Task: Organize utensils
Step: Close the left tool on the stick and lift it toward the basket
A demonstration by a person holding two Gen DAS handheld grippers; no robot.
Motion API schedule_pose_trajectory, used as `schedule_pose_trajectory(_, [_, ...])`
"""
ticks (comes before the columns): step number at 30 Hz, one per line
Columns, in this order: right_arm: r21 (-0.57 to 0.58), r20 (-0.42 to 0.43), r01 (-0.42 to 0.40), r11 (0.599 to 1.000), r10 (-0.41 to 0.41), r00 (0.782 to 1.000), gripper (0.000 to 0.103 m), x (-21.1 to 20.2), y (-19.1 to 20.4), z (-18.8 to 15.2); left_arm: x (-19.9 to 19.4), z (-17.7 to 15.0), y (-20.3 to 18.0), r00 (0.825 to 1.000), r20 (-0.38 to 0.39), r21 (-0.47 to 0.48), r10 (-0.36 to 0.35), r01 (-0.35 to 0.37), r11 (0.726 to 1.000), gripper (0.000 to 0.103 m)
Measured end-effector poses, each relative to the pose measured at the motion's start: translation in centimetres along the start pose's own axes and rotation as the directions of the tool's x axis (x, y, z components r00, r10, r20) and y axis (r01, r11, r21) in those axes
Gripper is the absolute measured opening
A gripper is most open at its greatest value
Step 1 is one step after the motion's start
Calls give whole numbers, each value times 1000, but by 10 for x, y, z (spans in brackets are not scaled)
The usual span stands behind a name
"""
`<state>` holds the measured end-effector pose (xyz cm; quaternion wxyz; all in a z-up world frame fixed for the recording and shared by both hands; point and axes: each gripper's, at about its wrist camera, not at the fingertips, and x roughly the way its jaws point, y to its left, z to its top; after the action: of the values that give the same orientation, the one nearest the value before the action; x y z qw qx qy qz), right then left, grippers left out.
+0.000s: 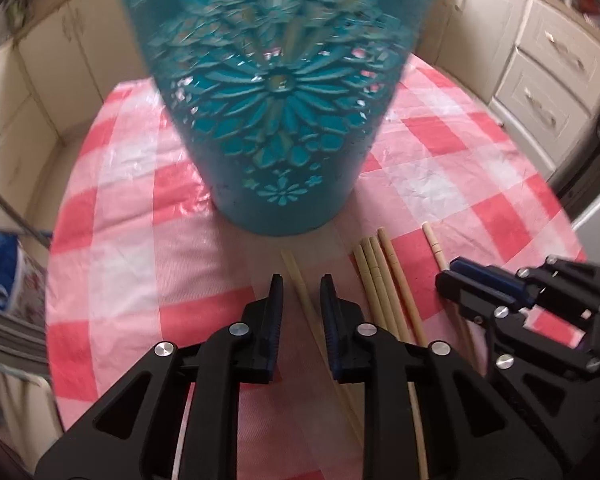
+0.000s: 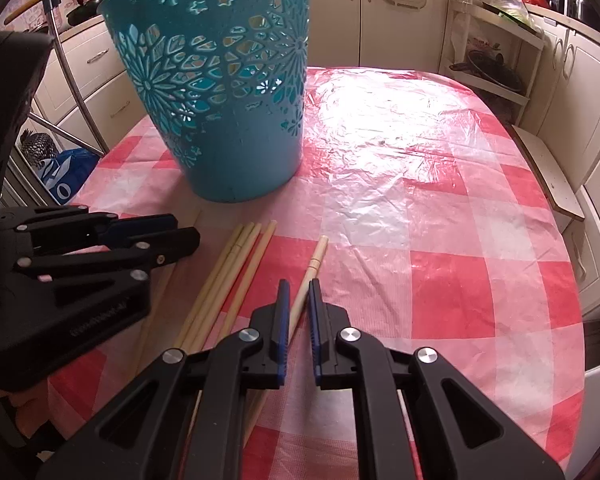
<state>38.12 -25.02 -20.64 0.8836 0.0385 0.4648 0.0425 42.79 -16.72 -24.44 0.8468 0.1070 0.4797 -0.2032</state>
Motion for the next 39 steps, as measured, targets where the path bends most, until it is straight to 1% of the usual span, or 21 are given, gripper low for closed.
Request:
schedule_pose_trajectory(3, [31,1,-25,999,25,1000,8,-1,-6,-1,-3,1,-4,999,-8,16,-37,37,999,5])
schedule_pose_trajectory(6, [50,8,-39,998,38,999,8,-1,-9,-2,-14,0,-8,998,17,46,-53,53,998,5])
schedule_pose_trajectory(11, [60,16,-37,998,37,999,8,-1,-8,-2,-37,2,-15,993,68,120,-92,83,989,5])
schedule_pose_trajectory(15, [77,17,-41,996,40,999,8,-1,-10,-1,-54,3,-23,984,104,196,-143,121,973,5])
schedule_pose_trajectory(17, [79,17,-40,996,39,999,8,-1,-11,-1,-67,3,-29,974,129,264,-184,145,954,5])
schedule_pose_trajectory(18, [79,17,-39,996,38,999,8,-1,-11,-1,-75,3,-31,967,139,293,-215,167,941,5])
schedule_pose_trajectory(19, [80,16,-39,996,38,999,8,-1,-11,-1,-88,4,-31,951,157,332,-266,203,921,5])
schedule_pose_trajectory(21, [81,15,-39,996,37,999,8,-1,-11,0,-107,8,-28,926,188,358,-326,245,901,5])
schedule_pose_trajectory(23, [82,15,-39,996,38,999,8,-1,-11,0,-134,17,-17,881,253,353,-399,300,886,5])
schedule_pose_trajectory(24, [82,15,-40,996,39,999,8,-1,-11,0,-143,20,-12,867,278,347,-414,311,885,5])
schedule_pose_trajectory(26, [87,15,-43,995,42,999,8,-1,-12,0,-165,32,4,832,358,305,-424,325,895,5])
schedule_pose_trajectory(27, [89,15,-44,995,43,999,8,-1,-12,0,-171,35,11,820,384,287,-424,331,899,5])
schedule_pose_trajectory(29, [92,15,-46,995,45,999,8,0,-13,0,-185,48,28,790,460,221,-405,340,914,5])
schedule_pose_trajectory(30, [94,15,-49,994,47,999,8,0,-13,0,-188,52,32,783,484,197,-391,338,920,5])
schedule_pose_trajectory(32, [97,15,-51,994,50,999,8,0,-13,0,-195,65,44,765,554,119,-328,317,941,5])
schedule_pose_trajectory(33, [98,15,-52,994,51,999,8,0,-13,0,-194,71,49,760,574,94,-305,308,947,5])
schedule_pose_trajectory(35, [102,16,-56,993,55,998,8,0,-13,-1,-198,84,55,743,626,29,-236,281,959,5])
schedule_pose_trajectory(39, [106,18,-66,992,64,998,8,0,-16,-1,-199,110,60,700,704,-67,-122,236,970,5])
